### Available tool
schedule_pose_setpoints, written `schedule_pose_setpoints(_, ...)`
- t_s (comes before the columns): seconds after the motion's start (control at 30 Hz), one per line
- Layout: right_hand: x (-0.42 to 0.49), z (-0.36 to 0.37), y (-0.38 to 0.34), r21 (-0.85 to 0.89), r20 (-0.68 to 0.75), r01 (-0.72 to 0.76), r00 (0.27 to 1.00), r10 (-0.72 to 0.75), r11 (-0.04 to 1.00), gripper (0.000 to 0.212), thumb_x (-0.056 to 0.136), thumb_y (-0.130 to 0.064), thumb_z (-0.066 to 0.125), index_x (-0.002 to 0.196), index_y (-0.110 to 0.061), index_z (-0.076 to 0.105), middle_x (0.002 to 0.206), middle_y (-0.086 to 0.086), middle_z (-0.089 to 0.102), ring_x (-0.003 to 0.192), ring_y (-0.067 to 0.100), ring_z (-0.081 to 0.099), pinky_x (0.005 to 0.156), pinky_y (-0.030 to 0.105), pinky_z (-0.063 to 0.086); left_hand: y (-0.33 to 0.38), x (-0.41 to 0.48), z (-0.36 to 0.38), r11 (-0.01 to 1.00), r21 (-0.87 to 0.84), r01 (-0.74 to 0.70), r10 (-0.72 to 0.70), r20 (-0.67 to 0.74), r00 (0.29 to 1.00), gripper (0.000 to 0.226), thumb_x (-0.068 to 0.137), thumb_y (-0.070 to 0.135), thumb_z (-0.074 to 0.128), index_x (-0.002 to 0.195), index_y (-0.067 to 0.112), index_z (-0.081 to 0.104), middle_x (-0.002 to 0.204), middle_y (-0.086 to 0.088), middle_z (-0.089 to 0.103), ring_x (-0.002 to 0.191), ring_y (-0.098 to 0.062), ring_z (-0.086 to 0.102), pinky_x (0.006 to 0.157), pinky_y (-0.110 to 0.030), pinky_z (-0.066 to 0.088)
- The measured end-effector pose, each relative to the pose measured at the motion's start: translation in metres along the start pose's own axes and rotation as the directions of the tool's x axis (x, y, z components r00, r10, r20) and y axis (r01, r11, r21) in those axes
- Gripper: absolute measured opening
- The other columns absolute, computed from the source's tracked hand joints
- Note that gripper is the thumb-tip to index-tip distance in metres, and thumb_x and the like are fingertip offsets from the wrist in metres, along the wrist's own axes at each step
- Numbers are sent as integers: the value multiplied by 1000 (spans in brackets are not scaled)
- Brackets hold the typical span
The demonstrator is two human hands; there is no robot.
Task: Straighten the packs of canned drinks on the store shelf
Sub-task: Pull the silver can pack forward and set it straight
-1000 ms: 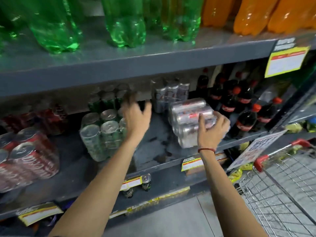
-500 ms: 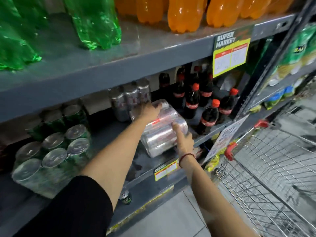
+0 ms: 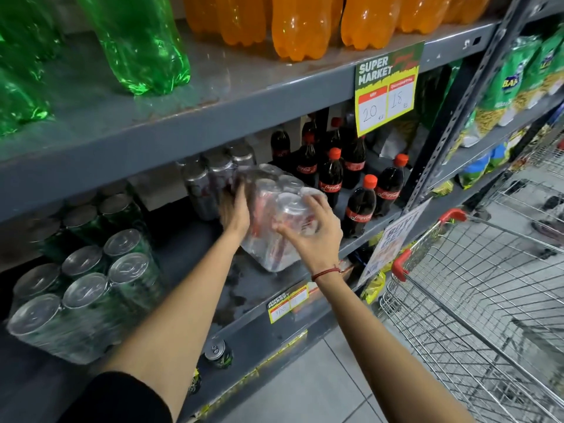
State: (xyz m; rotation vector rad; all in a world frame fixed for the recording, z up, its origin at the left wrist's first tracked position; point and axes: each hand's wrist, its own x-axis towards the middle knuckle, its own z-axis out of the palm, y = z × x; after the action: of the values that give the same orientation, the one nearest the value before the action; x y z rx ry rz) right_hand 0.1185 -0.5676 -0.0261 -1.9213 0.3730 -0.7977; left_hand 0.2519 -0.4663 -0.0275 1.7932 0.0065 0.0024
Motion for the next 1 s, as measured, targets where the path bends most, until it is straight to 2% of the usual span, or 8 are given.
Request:
schedule_pose_setpoints(0.13, -20, 14, 20, -226, 16, 176, 984, -177, 958, 77, 62, -60, 68, 122, -13, 59, 138, 12, 51, 122, 38, 44, 109, 37, 29, -108, 47, 8, 945, -292, 149, -101, 174, 980, 90, 69, 88, 36, 138, 31, 45, 148, 4, 44, 136, -12, 40, 118, -44, 24)
schedule_pose_setpoints(0.27, -21, 9, 19, -200, 51, 205, 979, -199, 958, 77, 65, -60, 69, 126, -16, 53, 145, 10, 42, 132, 24, 35, 113, 31, 27, -95, 40, -7, 956, -233, 176, -138, 169, 976, 88, 74, 86, 31, 143, 31, 37, 154, 6, 35, 141, -10, 31, 120, -40, 18)
schedule_pose_setpoints(0.37, -13, -6, 15, 47, 0, 33, 999, -33, 998, 76, 72, -57, 66, 135, -21, 44, 149, 6, 34, 136, 9, 32, 111, 17, 26, -28, -36, -14, 976, -212, 41, -64, -101, 993, 61, 97, 51, 30, 144, 12, 34, 153, -7, 34, 140, -19, 32, 114, -25, 19)
schedule_pose_setpoints(0.43, -1, -12, 17, 230, 54, -171, 985, 163, 958, 68, 82, -54, 59, 140, -24, 38, 149, 2, 37, 136, 12, 36, 113, 28, 30, -20, -88, -5, 976, -216, 0, -66, -298, 952, 48, 101, 32, 32, 141, 6, 38, 150, -13, 38, 138, -22, 35, 107, -21, 22)
schedule_pose_setpoints(0.53, 10, -10, 22, 279, 265, -393, 908, 324, 876, 54, 83, -64, 49, 123, -30, 58, 132, -1, 59, 124, 11, 50, 112, 40, 35, -26, -141, 24, 959, -282, 22, -61, -128, 990, 61, 96, 47, 32, 148, 16, 26, 157, -3, 26, 143, -15, 25, 117, -30, 18)
schedule_pose_setpoints(0.67, 1, -4, 27, 298, 199, -433, 900, 389, 850, 59, 80, -70, 47, 115, -25, 64, 121, -3, 66, 116, 13, 58, 107, 42, 42, -25, -141, 36, 932, -356, 75, -70, 24, 997, 93, 76, 75, 34, 151, 26, 7, 161, 1, 11, 146, -15, 17, 120, -42, 19)
schedule_pose_setpoints(0.87, -67, 30, -1, 336, -56, -338, 925, 377, 879, 42, 92, -41, 49, 124, -16, 59, 120, -8, 62, 113, -2, 52, 87, -3, 36, -60, -89, -5, 847, -501, 178, -177, 49, 983, 80, 69, 82, 43, 122, 25, 61, 131, -3, 61, 124, -21, 54, 110, -44, 38)
schedule_pose_setpoints(1.0, -87, 44, -7, 207, -83, -237, 962, 259, 949, 29, 94, -38, 48, 109, -21, 67, 92, -10, 70, 90, 2, 61, 73, 6, 42, -51, -55, -35, 871, -456, 184, -199, 14, 980, 76, 71, 78, 41, 108, 18, 69, 117, -5, 69, 114, -19, 60, 106, -38, 42)
